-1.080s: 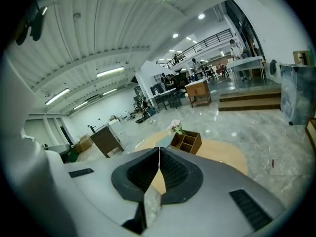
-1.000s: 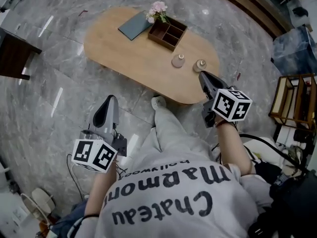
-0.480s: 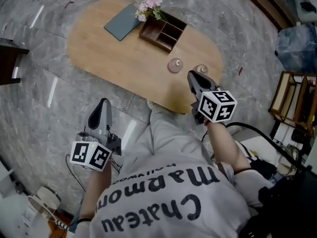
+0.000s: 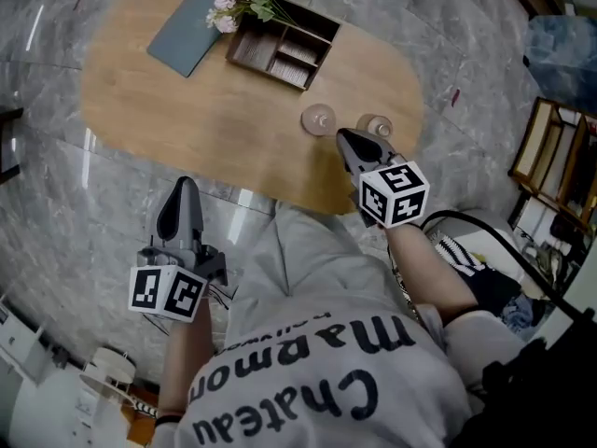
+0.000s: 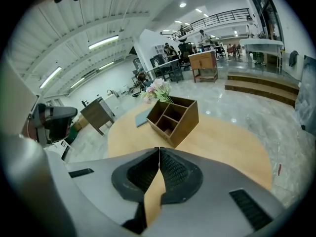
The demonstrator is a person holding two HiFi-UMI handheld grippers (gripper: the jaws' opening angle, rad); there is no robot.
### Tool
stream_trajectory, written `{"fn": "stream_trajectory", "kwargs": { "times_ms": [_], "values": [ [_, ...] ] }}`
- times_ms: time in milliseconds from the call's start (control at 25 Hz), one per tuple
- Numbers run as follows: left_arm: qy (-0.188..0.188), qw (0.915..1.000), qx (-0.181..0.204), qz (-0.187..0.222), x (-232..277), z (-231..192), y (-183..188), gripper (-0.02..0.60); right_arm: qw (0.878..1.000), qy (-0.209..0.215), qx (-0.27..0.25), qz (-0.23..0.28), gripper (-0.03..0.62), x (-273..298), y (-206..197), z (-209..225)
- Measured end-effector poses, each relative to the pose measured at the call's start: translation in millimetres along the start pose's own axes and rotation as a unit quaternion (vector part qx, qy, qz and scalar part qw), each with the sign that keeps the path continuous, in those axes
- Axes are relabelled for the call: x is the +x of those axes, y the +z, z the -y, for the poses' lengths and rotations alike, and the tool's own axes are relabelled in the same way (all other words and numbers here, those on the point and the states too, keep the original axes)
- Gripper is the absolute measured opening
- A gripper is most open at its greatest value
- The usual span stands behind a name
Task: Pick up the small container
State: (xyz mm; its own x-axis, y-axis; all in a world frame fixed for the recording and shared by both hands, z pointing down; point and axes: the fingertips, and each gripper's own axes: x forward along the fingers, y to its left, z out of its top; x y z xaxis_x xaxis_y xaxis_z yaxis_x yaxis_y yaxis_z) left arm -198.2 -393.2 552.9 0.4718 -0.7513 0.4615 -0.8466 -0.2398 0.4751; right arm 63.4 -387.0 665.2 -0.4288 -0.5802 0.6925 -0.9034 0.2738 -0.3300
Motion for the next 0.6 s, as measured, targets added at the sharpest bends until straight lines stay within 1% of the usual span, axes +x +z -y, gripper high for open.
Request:
{"fn": "stream_trajectory", "kwargs": {
  "times_ms": [120,200,240,320,360,400,440,480,600],
  "values": [
    [0.009,0.9998,-0.005,-0.016,12.5,-6.5,-4.7,0.014,1.000,-0.006,0.006,-0.009,0.014,15.6,-5.7,12.7],
    [0.016,0.9996,-0.010,-0.022,17.5,-12.4,-6.2,0.014,1.000,-0.013,-0.002,-0.013,0.014,22.9,-8.7,18.6],
    [0.021,0.9994,-0.012,-0.023,19.6,-16.1,-6.9,0.014,1.000,-0.012,-0.005,-0.011,0.014,25.6,-8.9,19.8],
    [0.032,0.9990,-0.018,-0.023,23.6,-24.4,-7.3,0.014,1.000,0.000,0.008,0.002,0.023,31.6,-6.0,20.1],
    [0.037,0.9988,-0.021,-0.023,25.4,-27.9,-7.1,0.014,1.000,0.008,0.021,0.007,0.065,35.8,-5.0,19.7],
    [0.040,0.9986,-0.023,-0.024,26.8,-30.2,-7.0,0.014,0.999,0.016,0.031,0.007,0.169,40.8,-5.5,19.0],
    [0.042,0.9985,-0.023,-0.027,27.8,-31.1,-7.5,0.014,0.999,0.024,0.035,0.002,0.204,46.0,-7.7,18.1],
    [0.044,0.9983,-0.022,-0.031,28.5,-30.9,-8.4,0.014,0.999,0.029,0.031,-0.006,0.209,50.9,-11.1,17.3],
    [0.051,0.9977,-0.019,-0.040,29.7,-30.6,-10.8,0.014,0.999,0.033,0.000,-0.039,0.224,65.7,-24.1,17.4]
  ]
}}
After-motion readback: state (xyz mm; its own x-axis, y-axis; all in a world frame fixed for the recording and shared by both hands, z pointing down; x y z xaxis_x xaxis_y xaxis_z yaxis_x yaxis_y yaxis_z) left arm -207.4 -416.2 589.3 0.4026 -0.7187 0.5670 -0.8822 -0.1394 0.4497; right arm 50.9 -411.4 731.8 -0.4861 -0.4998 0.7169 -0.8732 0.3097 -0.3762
